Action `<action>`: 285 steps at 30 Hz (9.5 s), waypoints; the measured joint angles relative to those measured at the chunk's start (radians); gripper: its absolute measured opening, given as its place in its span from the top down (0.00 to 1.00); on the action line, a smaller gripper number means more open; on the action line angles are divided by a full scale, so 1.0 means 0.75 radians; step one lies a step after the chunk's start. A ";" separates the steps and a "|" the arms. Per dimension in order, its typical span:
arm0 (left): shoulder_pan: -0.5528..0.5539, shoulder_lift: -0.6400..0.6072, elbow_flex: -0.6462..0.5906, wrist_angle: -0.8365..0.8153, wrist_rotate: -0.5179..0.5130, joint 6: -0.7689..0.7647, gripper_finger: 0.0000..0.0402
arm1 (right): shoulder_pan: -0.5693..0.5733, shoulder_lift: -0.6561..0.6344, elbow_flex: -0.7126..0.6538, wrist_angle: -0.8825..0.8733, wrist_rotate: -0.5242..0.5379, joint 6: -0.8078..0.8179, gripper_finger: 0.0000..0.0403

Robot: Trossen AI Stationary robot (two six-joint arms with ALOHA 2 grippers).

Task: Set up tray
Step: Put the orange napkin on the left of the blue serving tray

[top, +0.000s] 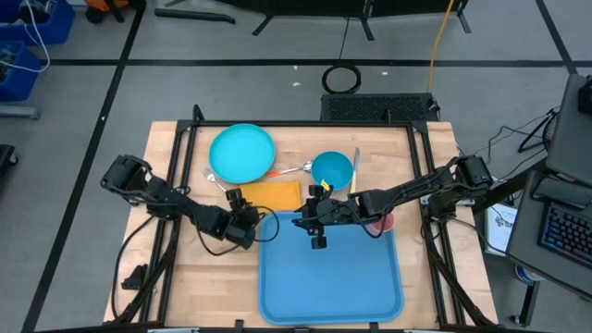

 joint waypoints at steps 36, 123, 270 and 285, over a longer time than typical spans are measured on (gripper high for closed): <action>0.090 -0.373 -0.008 -0.069 0.262 0.075 1.00 | -0.001 0.000 0.000 -0.001 0.000 -0.005 0.58; 0.085 0.076 0.111 1.301 1.183 -0.619 0.93 | -0.009 -0.101 -0.002 -0.003 0.003 -0.140 0.58; 0.013 -0.773 -0.388 1.296 0.475 0.071 0.64 | 0.026 0.588 0.169 0.291 -0.580 0.173 1.00; 0.013 -0.773 -0.389 1.282 0.475 0.064 0.64 | 0.034 0.582 0.178 0.268 -0.556 0.192 1.00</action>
